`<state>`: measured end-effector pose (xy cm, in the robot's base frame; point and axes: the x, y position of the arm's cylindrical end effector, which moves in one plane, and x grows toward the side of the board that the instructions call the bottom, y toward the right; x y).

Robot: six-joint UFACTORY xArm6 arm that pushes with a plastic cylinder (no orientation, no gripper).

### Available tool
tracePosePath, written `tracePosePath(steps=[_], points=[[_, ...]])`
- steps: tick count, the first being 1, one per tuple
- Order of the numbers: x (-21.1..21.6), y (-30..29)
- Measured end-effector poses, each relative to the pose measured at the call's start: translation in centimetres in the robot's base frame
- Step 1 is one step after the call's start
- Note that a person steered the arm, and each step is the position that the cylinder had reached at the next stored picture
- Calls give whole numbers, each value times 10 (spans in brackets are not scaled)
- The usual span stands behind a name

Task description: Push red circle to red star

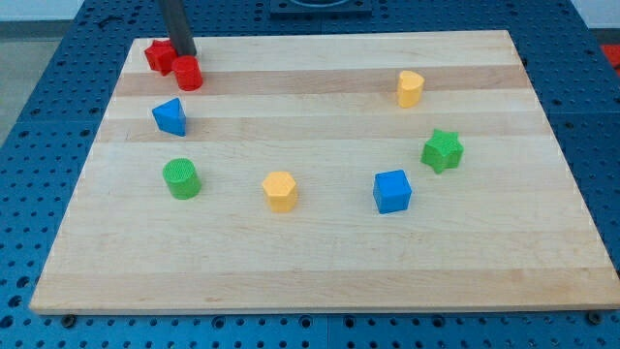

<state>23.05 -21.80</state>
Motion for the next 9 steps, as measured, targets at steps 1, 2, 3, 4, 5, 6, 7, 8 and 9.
tracePosePath(steps=[1, 2, 3, 4, 5, 6, 7, 8, 9], points=[[0, -7], [-10, 25], [-12, 68], [-3, 96], [17, 93], [42, 87], [54, 77], [57, 57], [57, 34]])
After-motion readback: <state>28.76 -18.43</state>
